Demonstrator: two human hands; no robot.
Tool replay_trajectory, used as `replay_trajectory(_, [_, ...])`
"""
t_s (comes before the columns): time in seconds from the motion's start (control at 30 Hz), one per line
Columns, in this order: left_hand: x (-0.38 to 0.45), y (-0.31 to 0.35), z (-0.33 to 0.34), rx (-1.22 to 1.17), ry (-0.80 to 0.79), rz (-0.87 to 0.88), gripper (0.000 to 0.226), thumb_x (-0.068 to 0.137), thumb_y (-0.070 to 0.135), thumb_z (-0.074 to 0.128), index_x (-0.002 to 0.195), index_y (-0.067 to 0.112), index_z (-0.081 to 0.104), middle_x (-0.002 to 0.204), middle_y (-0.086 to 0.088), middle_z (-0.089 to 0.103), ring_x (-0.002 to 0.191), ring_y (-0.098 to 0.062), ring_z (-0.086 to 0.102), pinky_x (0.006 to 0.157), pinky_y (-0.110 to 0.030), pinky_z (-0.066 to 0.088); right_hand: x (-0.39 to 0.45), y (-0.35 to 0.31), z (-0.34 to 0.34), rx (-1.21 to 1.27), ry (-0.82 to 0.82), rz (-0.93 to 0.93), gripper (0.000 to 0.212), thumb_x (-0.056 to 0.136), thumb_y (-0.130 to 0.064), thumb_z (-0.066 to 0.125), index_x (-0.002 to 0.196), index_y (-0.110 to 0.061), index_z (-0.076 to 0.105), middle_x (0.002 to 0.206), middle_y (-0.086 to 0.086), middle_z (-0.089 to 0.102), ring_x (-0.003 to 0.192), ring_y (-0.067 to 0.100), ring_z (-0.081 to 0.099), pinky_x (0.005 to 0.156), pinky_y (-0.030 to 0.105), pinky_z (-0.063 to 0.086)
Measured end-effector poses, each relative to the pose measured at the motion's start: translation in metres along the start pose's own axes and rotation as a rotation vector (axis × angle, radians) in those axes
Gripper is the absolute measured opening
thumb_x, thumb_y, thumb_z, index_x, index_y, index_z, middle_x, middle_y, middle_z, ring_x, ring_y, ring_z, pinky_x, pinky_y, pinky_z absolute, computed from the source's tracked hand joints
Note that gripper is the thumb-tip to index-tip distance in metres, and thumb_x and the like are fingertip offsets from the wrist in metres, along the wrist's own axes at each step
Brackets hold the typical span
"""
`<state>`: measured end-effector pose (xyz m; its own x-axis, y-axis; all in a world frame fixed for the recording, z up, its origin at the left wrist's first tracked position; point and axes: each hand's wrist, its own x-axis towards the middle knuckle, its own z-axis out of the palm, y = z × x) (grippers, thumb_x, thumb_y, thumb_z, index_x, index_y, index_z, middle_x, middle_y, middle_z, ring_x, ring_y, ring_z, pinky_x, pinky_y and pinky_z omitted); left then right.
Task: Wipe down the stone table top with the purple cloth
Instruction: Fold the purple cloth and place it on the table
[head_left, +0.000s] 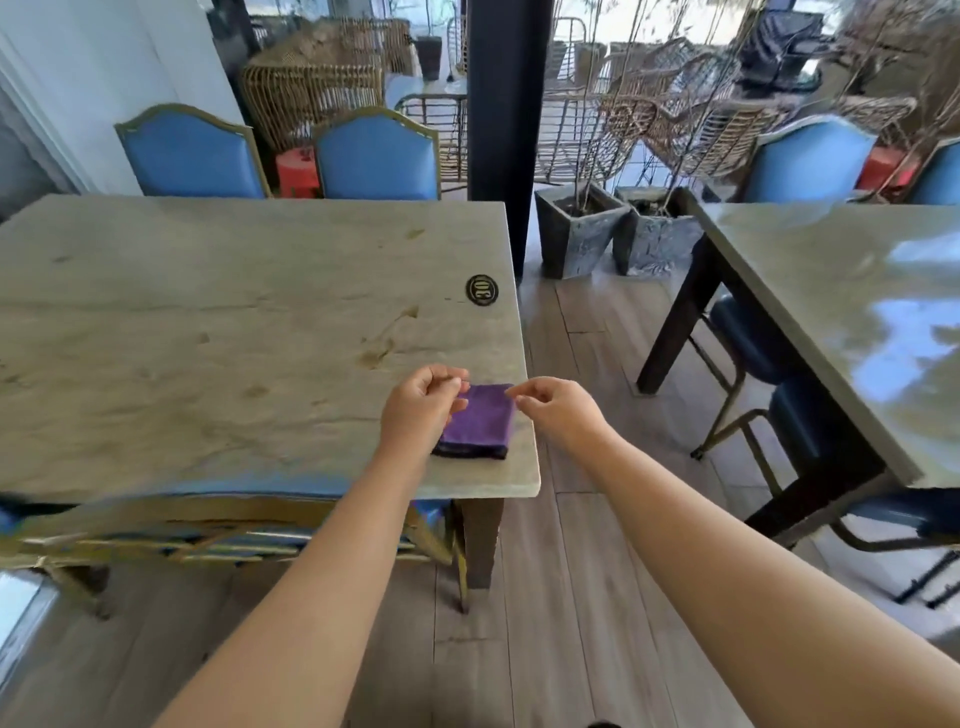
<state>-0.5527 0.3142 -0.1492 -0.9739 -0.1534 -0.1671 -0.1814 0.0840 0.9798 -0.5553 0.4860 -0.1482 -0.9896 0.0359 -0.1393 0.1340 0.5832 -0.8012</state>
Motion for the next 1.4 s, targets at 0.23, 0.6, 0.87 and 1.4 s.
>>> replay_trajectory(0.23, [0.078, -0.034, 0.054, 0.515, 0.109, 0.048, 0.022, 0.09, 0.01, 0.056, 0.089, 0.027, 0.069, 0.098, 0.003, 0.07, 0.092, -0.02, 0.065, 0.081, -0.029, 0.05, 0.086, 0.028, -0.003, -0.099, -0.179, -0.003, 0.02, 0.091, -0.021, 0.056, 0.101, -0.021, 0.074, 0.101, 0.0, 0.072, 0.092, 0.013, 0.061, 0.075, 0.022, 0.041])
replay_trajectory(0.6, [0.134, -0.085, 0.071, 0.955, -0.232, 0.047, 0.059, 0.081, 0.026, 0.074, 0.136, 0.024, 0.054, 0.129, 0.006, 0.051, 0.123, -0.015, 0.047, 0.107, -0.033, 0.036, 0.209, 0.077, -0.023, -0.171, -0.48, -0.053, 0.024, 0.091, -0.02, 0.052, 0.088, -0.033, 0.072, 0.081, -0.003, 0.07, 0.062, 0.013, 0.053, 0.057, 0.021, 0.043])
replay_trajectory(0.87, [0.163, -0.049, 0.077, 1.127, -0.379, -0.04, 0.025, 0.074, 0.03, 0.079, 0.087, 0.024, 0.06, 0.101, 0.003, 0.049, 0.097, -0.019, 0.053, 0.086, -0.039, 0.046, 0.239, 0.074, -0.005, -0.11, -0.66, -0.043, 0.02, 0.088, -0.02, 0.06, 0.107, -0.019, 0.069, 0.095, -0.004, 0.067, 0.086, 0.012, 0.058, 0.087, 0.029, 0.05])
replay_trajectory(1.4, [0.202, 0.046, 0.104, 0.487, 0.21, 0.071, 0.017, 0.083, 0.019, 0.074, 0.091, 0.017, 0.059, 0.082, 0.0, 0.064, 0.076, -0.013, 0.058, 0.072, -0.022, 0.045, 0.295, 0.061, -0.063, 0.301, -0.594, -0.071, 0.018, 0.077, -0.021, 0.076, 0.089, -0.01, 0.068, 0.081, 0.001, 0.068, 0.078, 0.015, 0.061, 0.072, 0.029, 0.046])
